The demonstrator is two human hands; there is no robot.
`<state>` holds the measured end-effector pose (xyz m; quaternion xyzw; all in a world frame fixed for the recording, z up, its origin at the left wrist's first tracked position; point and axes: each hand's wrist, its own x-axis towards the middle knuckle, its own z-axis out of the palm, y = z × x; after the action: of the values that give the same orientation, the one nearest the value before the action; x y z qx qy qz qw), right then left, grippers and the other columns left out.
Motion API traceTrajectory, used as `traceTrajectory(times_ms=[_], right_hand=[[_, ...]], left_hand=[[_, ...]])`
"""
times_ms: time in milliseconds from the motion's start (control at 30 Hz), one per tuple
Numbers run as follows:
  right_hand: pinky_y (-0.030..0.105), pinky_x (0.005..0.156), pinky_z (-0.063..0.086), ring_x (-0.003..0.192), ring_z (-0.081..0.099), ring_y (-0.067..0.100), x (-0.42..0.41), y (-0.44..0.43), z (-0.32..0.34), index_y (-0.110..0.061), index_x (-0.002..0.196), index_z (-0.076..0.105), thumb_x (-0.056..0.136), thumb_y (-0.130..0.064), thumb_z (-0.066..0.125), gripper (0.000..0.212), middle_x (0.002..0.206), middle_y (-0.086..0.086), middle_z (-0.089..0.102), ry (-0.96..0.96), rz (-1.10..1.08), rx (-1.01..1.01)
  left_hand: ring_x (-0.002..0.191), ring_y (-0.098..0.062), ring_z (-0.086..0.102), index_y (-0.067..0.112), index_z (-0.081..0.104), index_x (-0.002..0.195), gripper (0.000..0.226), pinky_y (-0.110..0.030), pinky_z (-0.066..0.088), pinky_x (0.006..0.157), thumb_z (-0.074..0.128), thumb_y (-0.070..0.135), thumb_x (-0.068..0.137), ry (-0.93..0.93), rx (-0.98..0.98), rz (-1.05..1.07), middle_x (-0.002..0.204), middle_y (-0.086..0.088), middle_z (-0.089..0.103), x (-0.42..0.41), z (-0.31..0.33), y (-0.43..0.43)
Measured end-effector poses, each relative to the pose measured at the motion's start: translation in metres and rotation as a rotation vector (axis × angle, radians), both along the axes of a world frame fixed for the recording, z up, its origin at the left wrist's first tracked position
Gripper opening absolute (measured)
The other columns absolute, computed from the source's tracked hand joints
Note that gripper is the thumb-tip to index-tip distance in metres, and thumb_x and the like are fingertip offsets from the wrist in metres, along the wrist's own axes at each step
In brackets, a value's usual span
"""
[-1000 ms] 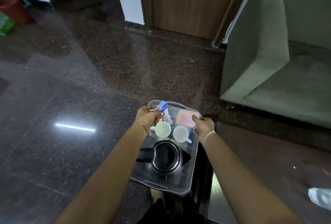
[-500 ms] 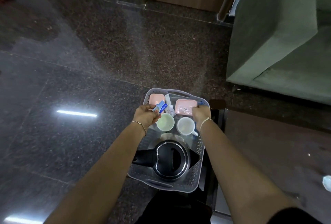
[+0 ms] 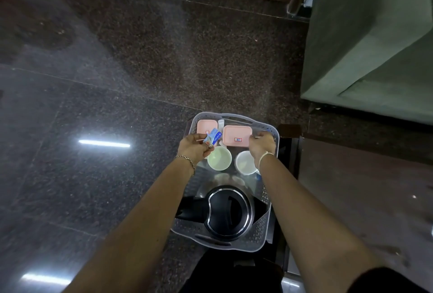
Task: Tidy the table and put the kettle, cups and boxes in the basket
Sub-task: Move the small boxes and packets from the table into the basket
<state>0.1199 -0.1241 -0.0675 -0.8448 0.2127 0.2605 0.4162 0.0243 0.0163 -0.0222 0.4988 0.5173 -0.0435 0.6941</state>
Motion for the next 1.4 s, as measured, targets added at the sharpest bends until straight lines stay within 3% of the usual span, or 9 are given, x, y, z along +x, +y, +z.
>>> traceTrajectory(times_ms=[200, 367, 533, 633, 767, 833, 900, 1200, 1400], right_hand=[[0.035, 0.089, 0.05, 0.107, 0.064, 0.034, 0.002, -0.019, 0.013, -0.009, 0.109, 0.068, 0.091, -0.02, 0.056, 0.025, 0.115, 0.015, 0.069, -0.095, -0.024, -0.102], [0.042, 0.092, 0.055, 0.09, 0.07, 0.025, 0.006, -0.036, 0.018, -0.018, 0.083, 0.067, 0.083, 0.002, 0.051, 0.026, 0.088, 0.006, 0.073, -0.195, -0.103, 0.102], [0.033, 0.086, 0.057, 0.078, 0.07, 0.014, 0.01, -0.053, 0.022, -0.022, 0.081, 0.066, 0.08, 0.005, 0.056, 0.029, 0.081, -0.002, 0.072, -0.255, -0.16, 0.141], [0.019, 0.079, 0.051, 0.074, 0.063, 0.003, 0.007, -0.065, 0.022, -0.02, 0.09, 0.07, 0.082, -0.001, 0.059, 0.023, 0.088, -0.002, 0.073, -0.277, -0.183, 0.095], [0.021, 0.078, 0.049, 0.084, 0.064, 0.011, 0.001, -0.079, 0.017, -0.019, 0.096, 0.071, 0.087, -0.011, 0.06, 0.016, 0.094, -0.002, 0.071, -0.233, -0.24, 0.135], [0.023, 0.08, 0.05, 0.086, 0.065, 0.012, -0.002, -0.083, 0.013, -0.021, 0.093, 0.07, 0.088, -0.014, 0.062, 0.012, 0.094, -0.003, 0.071, -0.209, -0.255, 0.169], [0.026, 0.083, 0.053, 0.088, 0.067, 0.012, -0.004, -0.086, 0.009, -0.02, 0.091, 0.071, 0.087, -0.014, 0.063, 0.011, 0.093, -0.004, 0.071, -0.18, -0.253, 0.196], [0.031, 0.088, 0.054, 0.093, 0.067, 0.016, -0.009, -0.099, 0.005, -0.015, 0.098, 0.072, 0.088, -0.008, 0.06, 0.018, 0.097, 0.001, 0.072, -0.103, -0.155, 0.229], [0.033, 0.086, 0.056, 0.092, 0.067, 0.02, -0.014, -0.11, 0.022, -0.017, 0.096, 0.072, 0.085, -0.006, 0.058, 0.021, 0.095, 0.004, 0.072, -0.066, -0.119, 0.281]], left_hand=[[0.07, -0.019, 0.062, -0.005, 0.053, 0.117, 0.028, -0.018, 0.055, 0.06, 0.053, -0.01, 0.089, 0.016, -0.007, -0.057, 0.117, -0.029, 0.06, 0.006, -0.001, -0.006], [0.056, -0.011, 0.064, -0.007, 0.055, 0.118, 0.03, -0.014, 0.052, 0.052, 0.057, -0.008, 0.088, -0.001, 0.029, -0.13, 0.101, -0.022, 0.062, 0.022, 0.003, -0.023], [0.066, -0.018, 0.061, 0.009, 0.057, 0.083, 0.018, -0.016, 0.055, 0.051, 0.058, -0.009, 0.086, -0.006, 0.068, -0.176, 0.098, -0.021, 0.061, 0.043, 0.002, -0.044], [0.06, -0.018, 0.062, 0.013, 0.056, 0.08, 0.019, -0.022, 0.057, 0.056, 0.064, -0.004, 0.083, 0.027, 0.152, -0.253, 0.09, -0.017, 0.064, 0.057, -0.004, -0.055], [0.058, -0.013, 0.063, 0.017, 0.058, 0.077, 0.02, -0.016, 0.054, 0.05, 0.069, 0.002, 0.08, 0.05, 0.276, -0.382, 0.088, -0.016, 0.068, 0.074, -0.013, -0.068], [0.063, -0.017, 0.064, 0.018, 0.055, 0.075, 0.022, -0.024, 0.058, 0.062, 0.071, 0.004, 0.08, 0.051, 0.345, -0.45, 0.092, -0.015, 0.07, 0.083, -0.017, -0.073], [0.074, -0.017, 0.063, 0.018, 0.057, 0.077, 0.019, -0.028, 0.055, 0.079, 0.073, 0.009, 0.078, 0.056, 0.481, -0.567, 0.092, -0.01, 0.072, 0.088, -0.021, -0.077], [0.103, -0.024, 0.065, 0.018, 0.07, 0.104, 0.02, -0.031, 0.047, 0.093, 0.068, 0.019, 0.084, 0.05, 0.849, -0.886, 0.11, -0.003, 0.071, 0.093, -0.024, -0.084], [0.104, -0.021, 0.065, 0.018, 0.07, 0.105, 0.023, -0.026, 0.045, 0.093, 0.062, 0.009, 0.085, 0.034, 0.855, -0.848, 0.111, -0.003, 0.071, 0.084, 0.0, -0.091]])
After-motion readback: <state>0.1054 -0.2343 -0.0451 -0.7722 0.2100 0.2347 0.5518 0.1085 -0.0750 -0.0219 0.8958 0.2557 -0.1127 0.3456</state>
